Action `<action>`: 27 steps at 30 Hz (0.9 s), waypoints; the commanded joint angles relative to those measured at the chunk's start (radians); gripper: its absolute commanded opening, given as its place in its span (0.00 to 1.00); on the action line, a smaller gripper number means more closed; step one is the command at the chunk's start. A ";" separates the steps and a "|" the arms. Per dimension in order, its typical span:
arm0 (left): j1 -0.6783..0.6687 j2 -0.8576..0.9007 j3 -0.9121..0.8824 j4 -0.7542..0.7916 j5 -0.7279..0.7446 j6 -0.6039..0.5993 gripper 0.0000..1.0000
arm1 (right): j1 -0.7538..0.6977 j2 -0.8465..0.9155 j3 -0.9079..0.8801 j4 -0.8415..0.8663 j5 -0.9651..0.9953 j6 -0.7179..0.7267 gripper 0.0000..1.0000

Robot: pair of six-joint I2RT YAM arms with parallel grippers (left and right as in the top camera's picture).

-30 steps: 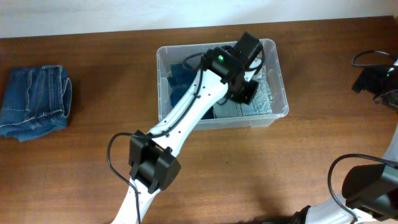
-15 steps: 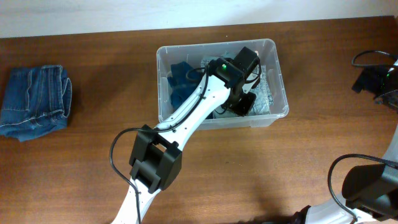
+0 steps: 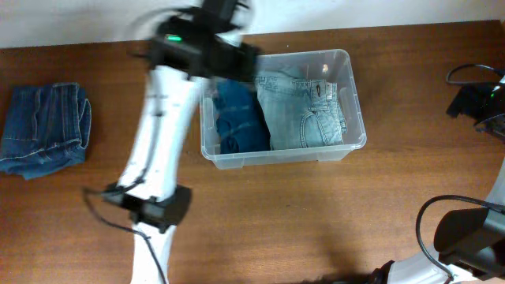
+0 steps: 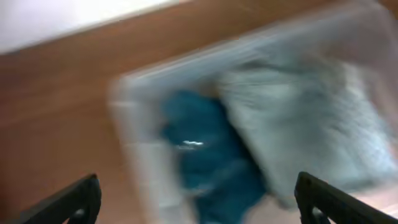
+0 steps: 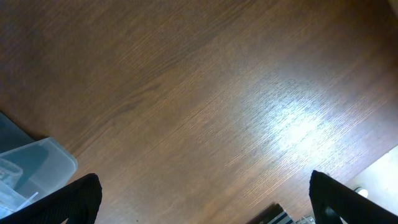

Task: Pack container

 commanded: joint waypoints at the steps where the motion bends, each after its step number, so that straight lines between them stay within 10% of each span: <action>1: 0.202 -0.040 0.033 -0.018 -0.238 0.008 0.99 | -0.003 0.001 0.001 0.000 0.008 0.011 0.99; 5: 0.389 -0.011 0.017 -0.011 -0.262 -0.017 0.89 | -0.003 0.001 0.001 0.000 0.009 0.011 0.98; 8: 0.520 0.024 0.015 -0.015 -0.245 -0.041 0.24 | -0.003 0.001 0.001 0.000 0.009 0.012 0.98; 10: 0.613 0.055 0.015 -0.011 -0.241 -0.058 0.01 | -0.003 0.001 0.001 0.000 0.008 0.012 0.99; 27: 0.967 0.414 0.015 0.030 -0.116 -0.062 0.01 | -0.003 0.001 0.001 0.000 0.008 0.011 0.98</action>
